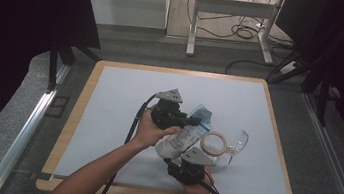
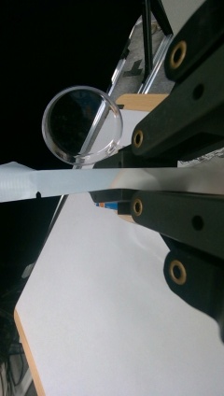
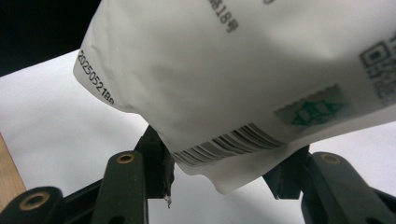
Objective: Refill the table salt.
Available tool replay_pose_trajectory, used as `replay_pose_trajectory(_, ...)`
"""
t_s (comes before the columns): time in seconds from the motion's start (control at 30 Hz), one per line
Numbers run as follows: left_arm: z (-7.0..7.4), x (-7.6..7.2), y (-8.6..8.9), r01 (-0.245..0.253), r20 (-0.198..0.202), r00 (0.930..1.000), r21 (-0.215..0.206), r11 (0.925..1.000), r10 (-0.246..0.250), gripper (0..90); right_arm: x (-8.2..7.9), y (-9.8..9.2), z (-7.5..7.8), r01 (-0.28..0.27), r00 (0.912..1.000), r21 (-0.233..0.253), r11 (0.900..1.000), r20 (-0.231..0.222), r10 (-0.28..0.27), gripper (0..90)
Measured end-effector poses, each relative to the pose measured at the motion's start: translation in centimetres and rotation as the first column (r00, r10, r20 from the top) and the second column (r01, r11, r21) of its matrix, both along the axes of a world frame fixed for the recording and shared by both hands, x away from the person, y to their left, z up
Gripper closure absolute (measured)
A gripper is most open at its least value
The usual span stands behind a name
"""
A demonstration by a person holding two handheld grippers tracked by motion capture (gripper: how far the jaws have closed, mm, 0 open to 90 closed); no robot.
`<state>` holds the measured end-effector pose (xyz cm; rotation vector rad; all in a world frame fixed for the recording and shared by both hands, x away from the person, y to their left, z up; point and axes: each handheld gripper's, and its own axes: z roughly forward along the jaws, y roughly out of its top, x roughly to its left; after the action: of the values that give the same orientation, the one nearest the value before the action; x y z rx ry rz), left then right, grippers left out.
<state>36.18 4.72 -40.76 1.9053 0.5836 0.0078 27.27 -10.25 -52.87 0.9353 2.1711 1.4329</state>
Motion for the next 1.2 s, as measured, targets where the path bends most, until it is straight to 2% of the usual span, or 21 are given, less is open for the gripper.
replay_pose_trajectory(0.63,0.3,0.6,-1.4,0.023,0.003,0.9997,0.026,0.9994,-0.023,90.0,0.3,-0.6,0.2,0.035,0.9994,0.019,0.999,-0.004,-0.035,51.1)
replay_pose_trajectory(1.03,0.4,1.4,-2.4,0.041,-0.018,0.999,0.059,0.9974,-0.04,90.0,0.3,-0.5,0.2,0.057,0.9982,0.049,0.997,-0.022,-0.056,51.0)
replay_pose_trajectory(1.2,0.5,1.6,-3.0,0.052,-0.013,0.9986,0.077,0.9957,-0.052,90.0,0.3,-0.5,0.3,0.078,0.9966,0.061,0.995,-0.031,-0.076,51.0)
